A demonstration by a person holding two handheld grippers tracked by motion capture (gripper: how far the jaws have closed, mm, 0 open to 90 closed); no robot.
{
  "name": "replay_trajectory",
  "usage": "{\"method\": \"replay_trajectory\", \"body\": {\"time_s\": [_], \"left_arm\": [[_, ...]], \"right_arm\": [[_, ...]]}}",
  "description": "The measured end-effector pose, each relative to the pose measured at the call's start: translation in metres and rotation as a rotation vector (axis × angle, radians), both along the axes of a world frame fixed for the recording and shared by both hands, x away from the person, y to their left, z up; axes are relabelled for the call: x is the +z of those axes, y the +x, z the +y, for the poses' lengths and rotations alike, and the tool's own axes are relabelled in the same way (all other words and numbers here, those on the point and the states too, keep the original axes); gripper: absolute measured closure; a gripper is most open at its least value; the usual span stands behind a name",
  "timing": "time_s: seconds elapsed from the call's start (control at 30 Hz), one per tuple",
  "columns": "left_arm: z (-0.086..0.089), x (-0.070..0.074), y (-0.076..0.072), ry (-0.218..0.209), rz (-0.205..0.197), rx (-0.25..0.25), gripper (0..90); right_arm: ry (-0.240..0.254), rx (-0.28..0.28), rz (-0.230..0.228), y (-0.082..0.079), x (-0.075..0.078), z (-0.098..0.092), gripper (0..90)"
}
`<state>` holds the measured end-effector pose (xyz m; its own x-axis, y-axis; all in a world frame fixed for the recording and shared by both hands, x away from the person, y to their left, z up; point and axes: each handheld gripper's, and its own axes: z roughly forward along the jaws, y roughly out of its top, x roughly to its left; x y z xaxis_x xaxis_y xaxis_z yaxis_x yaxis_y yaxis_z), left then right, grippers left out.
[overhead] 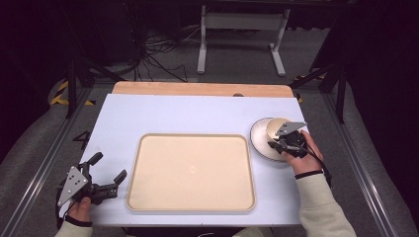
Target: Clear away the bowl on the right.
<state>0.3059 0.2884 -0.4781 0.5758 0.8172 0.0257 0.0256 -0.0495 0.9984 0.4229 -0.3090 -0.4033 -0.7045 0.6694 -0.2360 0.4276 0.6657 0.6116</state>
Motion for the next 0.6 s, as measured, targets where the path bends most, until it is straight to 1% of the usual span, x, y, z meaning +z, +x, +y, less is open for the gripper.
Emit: {"method": "replay_trajectory", "body": {"time_s": [0.13, 0.2, 0.33, 0.4, 0.6], "left_arm": [[0.0, 0.0, 0.0, 0.0, 0.0, 0.0, 0.2], [0.0, 0.0, 0.0, 0.0, 0.001, 0.0, 0.2], [0.0, 0.0, 0.0, 0.0, 0.004, -0.001, 0.2], [0.0, 0.0, 0.0, 0.0, 0.004, -0.001, 0.2], [0.0, 0.0, 0.0, 0.001, 0.002, 0.0, 0.2]], "right_arm": [[0.009, -0.01, -0.007, -0.001, 0.003, -0.001, 82.8], [0.023, -0.011, 0.0, -0.002, 0.006, -0.001, 82.5], [0.025, -0.013, -0.002, -0.006, 0.009, 0.001, 82.4], [0.022, -0.011, -0.011, -0.007, 0.011, 0.001, 82.4], [0.034, 0.007, -0.033, -0.018, 0.03, 0.009, 82.4]]}}
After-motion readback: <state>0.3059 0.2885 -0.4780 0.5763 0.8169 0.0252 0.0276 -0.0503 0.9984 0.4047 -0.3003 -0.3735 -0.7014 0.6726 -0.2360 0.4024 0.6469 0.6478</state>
